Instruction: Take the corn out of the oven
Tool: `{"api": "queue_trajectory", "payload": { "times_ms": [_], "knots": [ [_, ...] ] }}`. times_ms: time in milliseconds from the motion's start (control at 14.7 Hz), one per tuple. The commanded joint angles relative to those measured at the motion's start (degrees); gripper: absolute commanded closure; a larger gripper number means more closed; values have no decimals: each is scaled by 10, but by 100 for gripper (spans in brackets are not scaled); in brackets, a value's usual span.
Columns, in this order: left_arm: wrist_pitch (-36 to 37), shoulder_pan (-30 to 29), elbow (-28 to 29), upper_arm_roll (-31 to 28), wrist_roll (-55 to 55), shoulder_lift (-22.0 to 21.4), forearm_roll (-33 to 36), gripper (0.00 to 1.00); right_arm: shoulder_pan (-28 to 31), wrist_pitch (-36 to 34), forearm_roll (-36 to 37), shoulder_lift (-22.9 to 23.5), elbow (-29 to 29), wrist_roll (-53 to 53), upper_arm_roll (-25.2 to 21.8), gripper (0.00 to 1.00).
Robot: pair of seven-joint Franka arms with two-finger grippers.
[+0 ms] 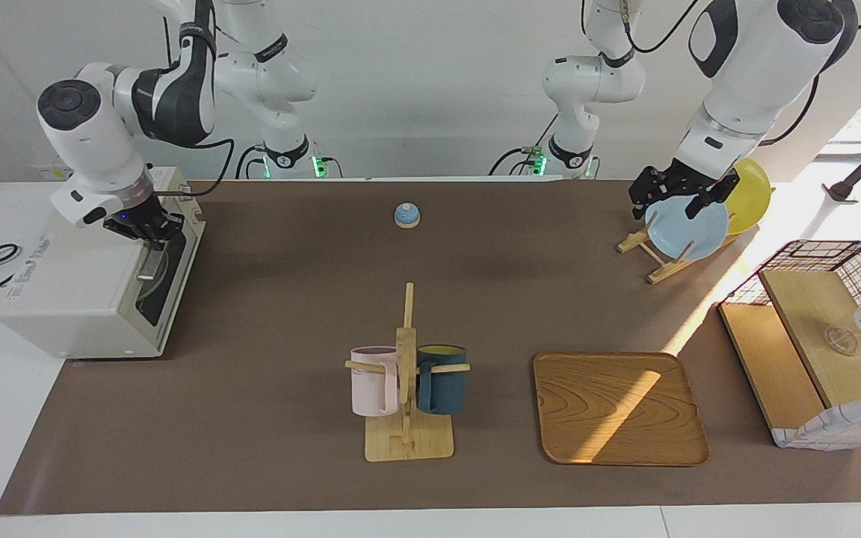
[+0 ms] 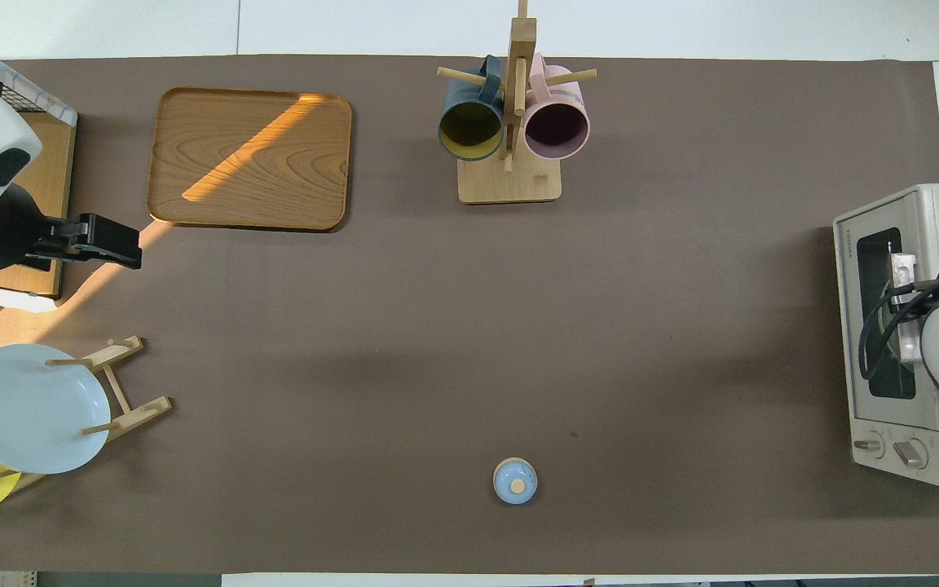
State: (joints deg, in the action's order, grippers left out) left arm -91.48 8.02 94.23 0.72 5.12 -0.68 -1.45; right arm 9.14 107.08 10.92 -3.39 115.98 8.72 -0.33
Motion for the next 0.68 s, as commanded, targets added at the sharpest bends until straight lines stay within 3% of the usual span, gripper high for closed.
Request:
{"api": "queue_trajectory", "payload": {
  "times_ms": [0,612],
  "knots": [
    [-7,-6,8,3,-8,-9,-6,0,15,40,-5,6,33,-8,5,100],
    [-6,-6,8,3,-8,-8,-6,0,-17,66,-35,28,38,-62,6,100]
  ]
}}
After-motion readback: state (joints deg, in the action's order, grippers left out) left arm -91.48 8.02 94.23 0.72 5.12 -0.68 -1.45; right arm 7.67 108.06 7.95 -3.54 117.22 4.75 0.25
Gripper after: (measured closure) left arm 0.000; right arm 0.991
